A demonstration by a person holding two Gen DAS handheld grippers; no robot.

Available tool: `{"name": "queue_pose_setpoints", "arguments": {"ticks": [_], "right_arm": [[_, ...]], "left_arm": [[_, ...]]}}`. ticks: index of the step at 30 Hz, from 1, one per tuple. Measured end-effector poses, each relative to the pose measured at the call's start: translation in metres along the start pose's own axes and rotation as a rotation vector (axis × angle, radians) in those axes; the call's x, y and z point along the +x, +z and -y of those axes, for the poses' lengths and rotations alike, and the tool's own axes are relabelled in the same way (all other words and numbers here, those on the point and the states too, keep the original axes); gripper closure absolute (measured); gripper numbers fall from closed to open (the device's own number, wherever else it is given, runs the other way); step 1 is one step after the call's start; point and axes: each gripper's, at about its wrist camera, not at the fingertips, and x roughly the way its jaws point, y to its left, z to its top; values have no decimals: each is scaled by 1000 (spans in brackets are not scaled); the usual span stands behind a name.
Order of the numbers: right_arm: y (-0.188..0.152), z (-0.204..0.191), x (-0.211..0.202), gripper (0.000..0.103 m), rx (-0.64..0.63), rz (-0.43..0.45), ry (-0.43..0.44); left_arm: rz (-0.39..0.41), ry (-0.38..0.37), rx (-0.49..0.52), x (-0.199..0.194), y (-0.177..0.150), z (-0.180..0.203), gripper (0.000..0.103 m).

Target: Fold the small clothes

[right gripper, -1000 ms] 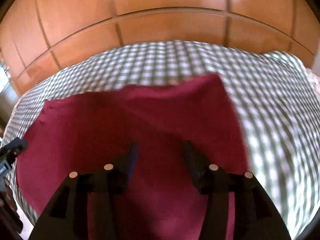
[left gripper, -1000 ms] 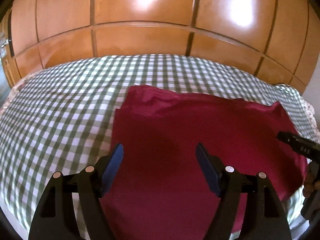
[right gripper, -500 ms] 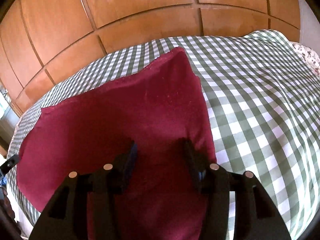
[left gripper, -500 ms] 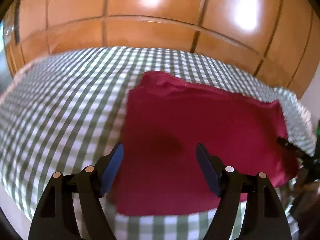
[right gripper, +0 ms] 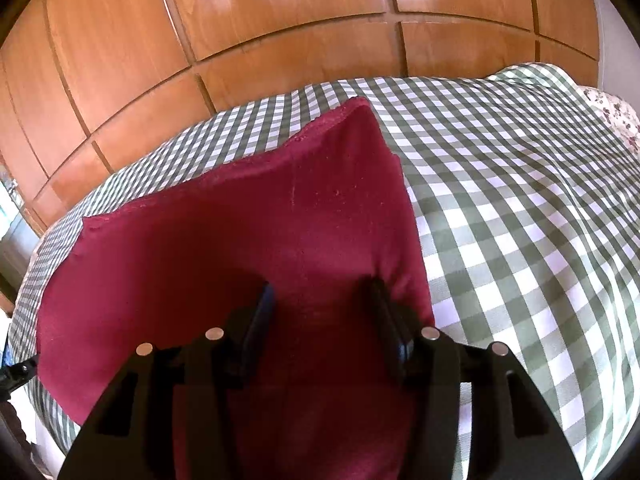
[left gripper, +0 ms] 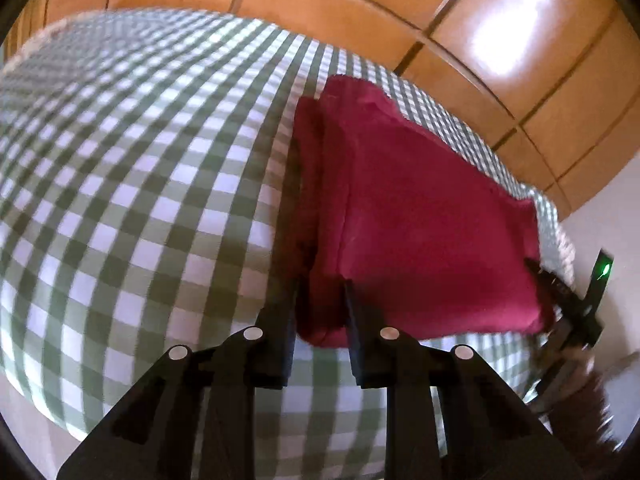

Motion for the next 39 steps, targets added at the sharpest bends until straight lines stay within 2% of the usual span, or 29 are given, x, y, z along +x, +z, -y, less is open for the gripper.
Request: {"name": "queue_pose_setpoints", "arguments": {"ticks": [3, 5, 6, 7, 9, 10, 12, 15, 18, 21, 23, 26, 29, 30, 32, 33, 36, 39], "right_arm": [[-1, 2, 0, 52, -9, 5, 12], [0, 0, 1, 52, -18, -1, -3], [1, -2, 0, 52, -22, -9, -16], [3, -7, -2, 51, -31, -22, -37], [7, -17, -7, 34, -58, -48, -65], [7, -25, -13, 32, -80, -55, -76], [4, -44, -27, 31, -141, -39, -53], [-10, -70, -42, 28, -236, -45, -5], [-33, -85, -44, 27, -319, -98, 11], [-61, -73, -37, 26, -330, -166, -3], [-74, -60, -39, 25, -302, -141, 35], [-74, -53, -38, 23, -272, -135, 60], [-73, -57, -35, 22, -284, -129, 43], [-72, -56, -35, 22, -280, -131, 42], [-68, -59, -37, 22, -273, -139, 39], [-66, -62, -37, 21, -277, -146, 32], [-56, -66, -48, 21, -265, -151, 33], [-43, -62, -58, 20, -233, -105, 34]], "left_arm": [[-5, 23, -12, -7, -4, -3, 81], [30, 65, 46, -20, -6, 7, 81], [57, 63, 88, -27, -5, 17, 81], [76, 17, 135, -32, -3, 29, 81], [92, -54, 204, -39, -3, 52, 61], [103, -80, 247, -39, -4, 66, 57], [84, -115, 311, -29, -5, 86, 56], [30, -125, 355, -5, -4, 103, 56], [-46, -99, 380, 19, -19, 113, 56], [-58, -60, 408, 28, -36, 110, 56], [-57, -44, 409, 28, -47, 107, 56], [-43, -13, 438, 25, -51, 111, 56], [-16, -12, 421, 15, -36, 115, 56], [3, -4, 416, 12, -30, 115, 52], [49, 38, 394, 4, -13, 114, 39], [70, 71, 378, 2, -2, 112, 37], [107, 154, 359, 0, 17, 107, 37], [124, 227, 334, 5, 38, 100, 34]]}}
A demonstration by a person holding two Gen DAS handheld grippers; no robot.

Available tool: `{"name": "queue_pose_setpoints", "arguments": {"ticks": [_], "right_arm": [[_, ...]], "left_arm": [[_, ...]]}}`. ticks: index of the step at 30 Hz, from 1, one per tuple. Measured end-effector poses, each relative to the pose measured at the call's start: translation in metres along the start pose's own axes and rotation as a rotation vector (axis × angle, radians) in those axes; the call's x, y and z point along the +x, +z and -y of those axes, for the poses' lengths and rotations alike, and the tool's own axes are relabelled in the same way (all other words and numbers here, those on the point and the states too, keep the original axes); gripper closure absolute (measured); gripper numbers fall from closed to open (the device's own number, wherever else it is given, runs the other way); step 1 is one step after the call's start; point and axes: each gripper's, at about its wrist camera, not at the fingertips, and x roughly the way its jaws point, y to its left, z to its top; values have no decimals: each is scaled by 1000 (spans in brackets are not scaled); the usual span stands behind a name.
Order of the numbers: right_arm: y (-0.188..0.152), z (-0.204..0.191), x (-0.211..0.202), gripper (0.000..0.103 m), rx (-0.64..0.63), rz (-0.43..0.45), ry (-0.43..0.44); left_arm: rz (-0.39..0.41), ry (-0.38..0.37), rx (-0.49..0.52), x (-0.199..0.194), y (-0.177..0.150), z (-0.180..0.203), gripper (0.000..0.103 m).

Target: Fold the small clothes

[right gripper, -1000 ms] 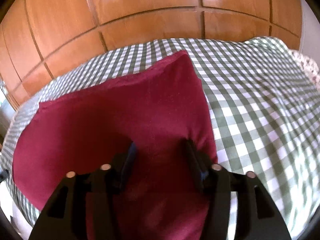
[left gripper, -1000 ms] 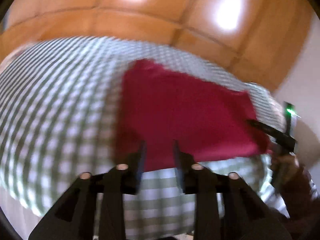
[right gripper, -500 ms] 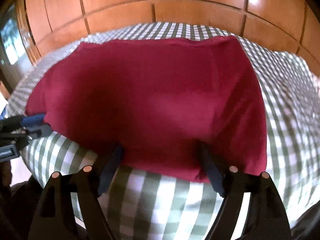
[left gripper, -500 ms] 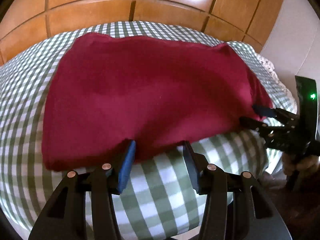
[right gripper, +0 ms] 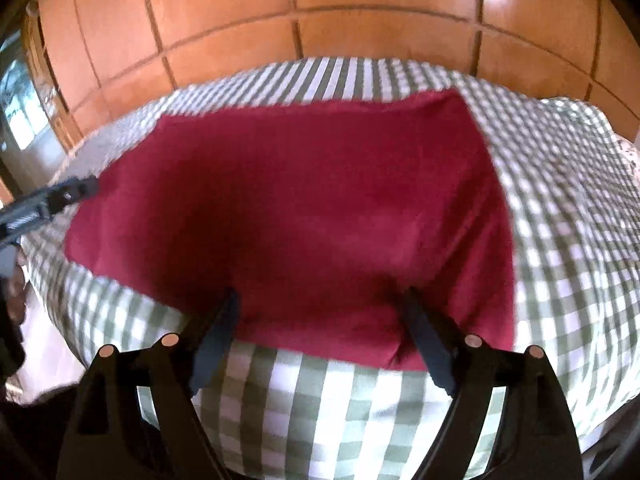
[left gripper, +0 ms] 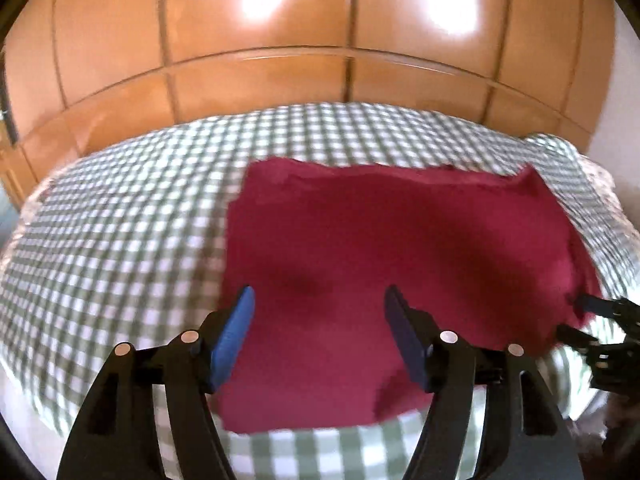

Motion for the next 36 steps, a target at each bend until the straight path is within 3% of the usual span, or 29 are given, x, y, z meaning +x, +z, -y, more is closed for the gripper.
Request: {"name": "queue_pose_setpoints", "arguments": {"ticks": [2, 7, 11, 21, 24, 26, 28, 31, 36], "right_arm": [[8, 4, -4, 19, 19, 27, -21], [27, 25, 4, 19, 97, 54, -110], [22, 34, 21, 18, 159, 12, -114], [14, 30, 31, 13, 136, 15, -118], [11, 31, 33, 12, 129, 21, -117], [10, 31, 33, 12, 124, 23, -114], [12, 30, 33, 12, 115, 11, -110], [18, 33, 26, 14, 109, -8, -87], [29, 70, -11, 15, 262, 92, -27]], "left_arm": [[8, 25, -6, 4, 7, -6, 28], [17, 53, -20, 11, 15, -19, 28], [4, 64, -30, 19, 15, -27, 28], [-23, 83, -74, 37, 15, -44, 28], [-74, 104, -111, 59, 6, -54, 28], [-126, 70, -172, 77, -4, -65, 28], [-116, 30, -231, 78, -9, -75, 26], [-105, 45, -247, 70, -7, -76, 26], [-6, 113, -245, 39, -7, -79, 26]]}}
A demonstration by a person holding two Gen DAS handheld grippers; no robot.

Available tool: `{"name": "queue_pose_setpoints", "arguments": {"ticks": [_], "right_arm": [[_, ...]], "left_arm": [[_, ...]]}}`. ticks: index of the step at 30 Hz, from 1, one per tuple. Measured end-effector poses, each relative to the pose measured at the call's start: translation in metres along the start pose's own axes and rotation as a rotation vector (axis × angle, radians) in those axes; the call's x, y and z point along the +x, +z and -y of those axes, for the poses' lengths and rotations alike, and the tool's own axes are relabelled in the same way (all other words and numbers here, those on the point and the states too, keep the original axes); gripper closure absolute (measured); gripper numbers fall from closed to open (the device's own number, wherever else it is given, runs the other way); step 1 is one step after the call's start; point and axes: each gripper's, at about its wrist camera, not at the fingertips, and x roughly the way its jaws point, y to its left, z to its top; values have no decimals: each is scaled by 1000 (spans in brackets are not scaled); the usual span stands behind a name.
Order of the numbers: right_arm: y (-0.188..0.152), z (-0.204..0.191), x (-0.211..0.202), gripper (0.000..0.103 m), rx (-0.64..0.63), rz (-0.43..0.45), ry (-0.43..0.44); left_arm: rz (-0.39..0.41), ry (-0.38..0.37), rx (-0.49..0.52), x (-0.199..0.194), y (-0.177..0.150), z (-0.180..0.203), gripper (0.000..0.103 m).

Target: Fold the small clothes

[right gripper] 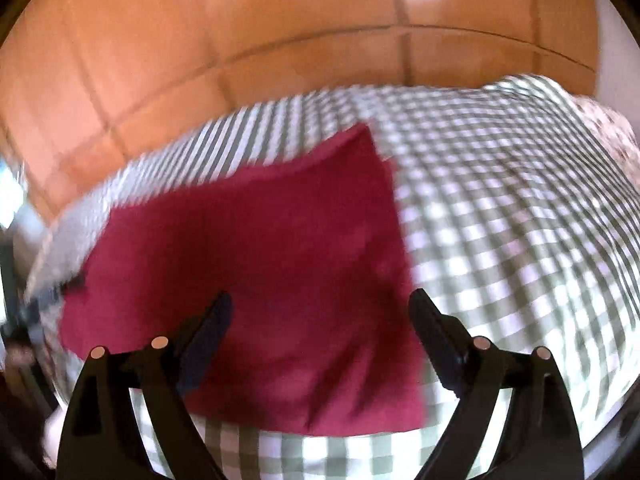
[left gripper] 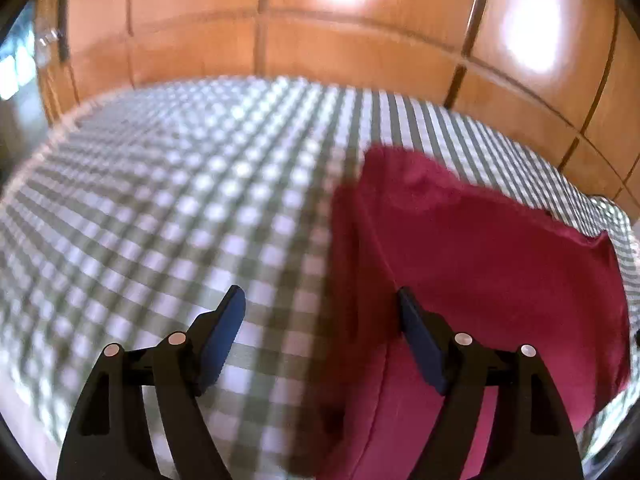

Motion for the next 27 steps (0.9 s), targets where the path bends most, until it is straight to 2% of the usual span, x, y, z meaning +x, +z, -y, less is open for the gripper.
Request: {"name": "queue_pose_setpoints", "arguments": {"ticks": [2, 3, 5, 8, 11, 13, 15, 17, 18, 22, 27], "right_arm": [[3, 20, 0, 15, 79, -2, 6], [3, 33, 4, 19, 130, -14, 3], [1, 49, 15, 24, 196, -48, 22], [-11, 63, 34, 27, 285, -120, 92], [-15, 58, 33, 28, 258, -114, 120], [-15, 51, 34, 33, 248, -132, 148], [-14, 44, 38, 42, 232, -152, 155], [-13, 38, 42, 63, 218, -180, 159], [-12, 34, 44, 69, 209, -192, 166], [0, 15, 39, 74, 168, -189, 161], [26, -31, 13, 76, 79, -115, 247]], "left_arm": [[63, 9, -10, -19, 0, -1, 26], [72, -3, -18, -24, 0, -2, 21], [69, -82, -29, -35, -2, 1, 14], [62, -161, 45, -44, -6, 21, 10], [40, -252, 105, -44, -9, 44, 10], [10, -298, 144, -38, -11, 57, 10], [-46, -313, 149, -25, -15, 65, 10], [-130, -298, 113, -5, -17, 65, 10], [-140, -298, 92, 0, -17, 62, 10], [-147, -352, 40, 4, -13, 55, 10], [-141, -431, 5, 2, -10, 44, 11]]}}
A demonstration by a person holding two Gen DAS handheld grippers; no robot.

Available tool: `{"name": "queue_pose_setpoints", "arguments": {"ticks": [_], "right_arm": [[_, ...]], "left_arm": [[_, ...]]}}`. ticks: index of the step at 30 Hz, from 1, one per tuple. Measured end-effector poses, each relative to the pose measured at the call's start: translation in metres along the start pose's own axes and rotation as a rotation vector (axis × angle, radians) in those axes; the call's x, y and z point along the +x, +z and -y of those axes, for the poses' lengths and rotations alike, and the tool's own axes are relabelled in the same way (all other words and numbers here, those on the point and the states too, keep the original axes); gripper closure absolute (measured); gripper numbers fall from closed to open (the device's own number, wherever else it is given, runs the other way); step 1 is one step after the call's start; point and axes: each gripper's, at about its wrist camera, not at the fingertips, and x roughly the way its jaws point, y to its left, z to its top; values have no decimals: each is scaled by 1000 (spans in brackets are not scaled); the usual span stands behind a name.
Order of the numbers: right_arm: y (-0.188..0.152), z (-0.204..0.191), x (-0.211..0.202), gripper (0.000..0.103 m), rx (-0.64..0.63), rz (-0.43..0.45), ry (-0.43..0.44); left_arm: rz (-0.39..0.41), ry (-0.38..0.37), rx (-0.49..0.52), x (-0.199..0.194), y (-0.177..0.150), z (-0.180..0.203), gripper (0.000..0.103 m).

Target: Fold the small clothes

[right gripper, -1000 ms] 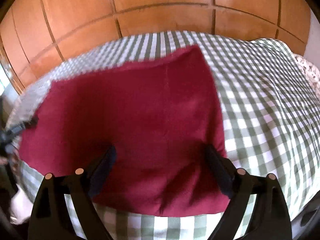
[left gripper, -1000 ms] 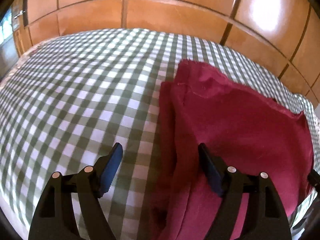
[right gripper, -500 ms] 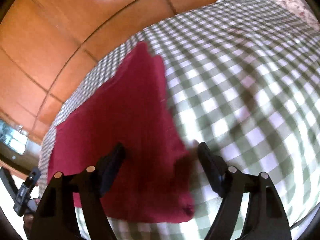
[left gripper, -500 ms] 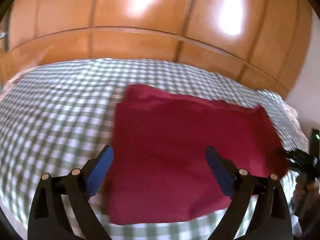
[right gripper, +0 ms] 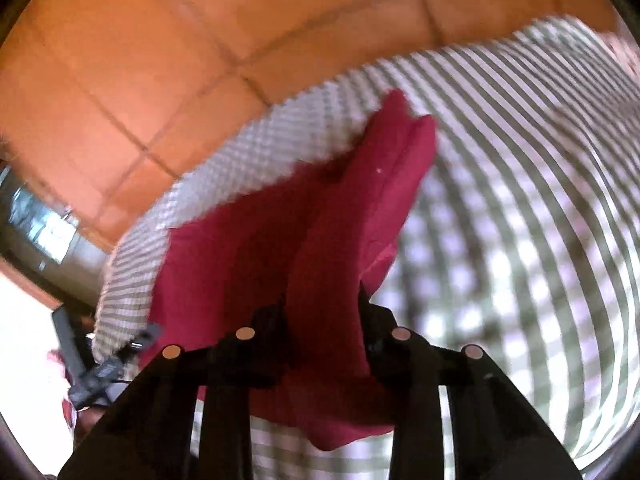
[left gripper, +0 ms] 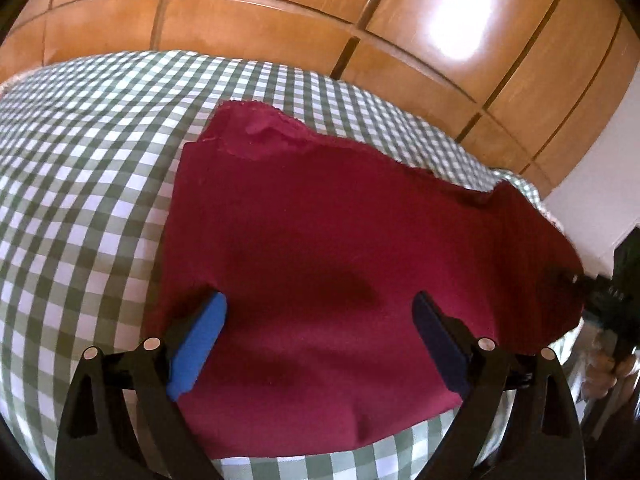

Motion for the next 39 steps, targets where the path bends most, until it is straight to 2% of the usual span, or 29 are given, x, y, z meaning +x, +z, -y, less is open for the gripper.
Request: {"name": "queue_pose_setpoints", "arguments": {"ticks": [5, 9, 11, 14, 18, 20, 22, 25, 26, 27, 29, 31, 33, 37, 38, 39], "right_arm": [[10, -75, 9, 77, -152, 20, 65], [4, -132, 36, 78, -264, -18, 122], [-8, -158, 58, 78, -324, -53, 133], [-33, -186, 95, 78, -387, -126, 134], [-65, -207, 125, 77, -524, -151, 61], [-74, -208, 124, 75, -583, -122, 28], [-78, -208, 122, 66, -605, -112, 46], [-80, -204, 112, 54, -592, -120, 126], [-79, -201, 106, 42, -578, -133, 166], [-77, -197, 99, 35, -553, -154, 214], [-75, -189, 82, 35, -514, -162, 278], [-72, -171, 63, 34, -476, -141, 295], [-69, -152, 51, 33, -445, -115, 266], [-66, -102, 45, 33, -366, -86, 124], [-67, -93, 48, 34, -343, -88, 98], [-67, -89, 51, 40, -330, -88, 78]], "left_arm": [[16, -157, -116, -22, 7, -18, 26], [55, -301, -208, -46, 16, -43, 26], [74, -350, -257, -56, 17, -56, 25], [83, -409, -312, -64, 20, -71, 14], [52, -463, -348, -60, 24, -80, 11], [30, -471, -362, -53, 29, -79, 10], [13, -491, -367, -45, 36, -75, 10], [-13, -512, -357, -34, 46, -66, 10], [-24, -508, -351, -32, 47, -62, 10], [-36, -493, -351, -28, 48, -59, 10], [-62, -467, -352, -20, 52, -58, 10], [-83, -454, -370, -13, 53, -58, 10], [-98, -463, -385, -9, 55, -58, 10], [-118, -440, -357, -3, 63, -46, 10], [-121, -424, -346, -2, 65, -43, 11], [-126, -404, -330, 1, 69, -39, 14]]}}
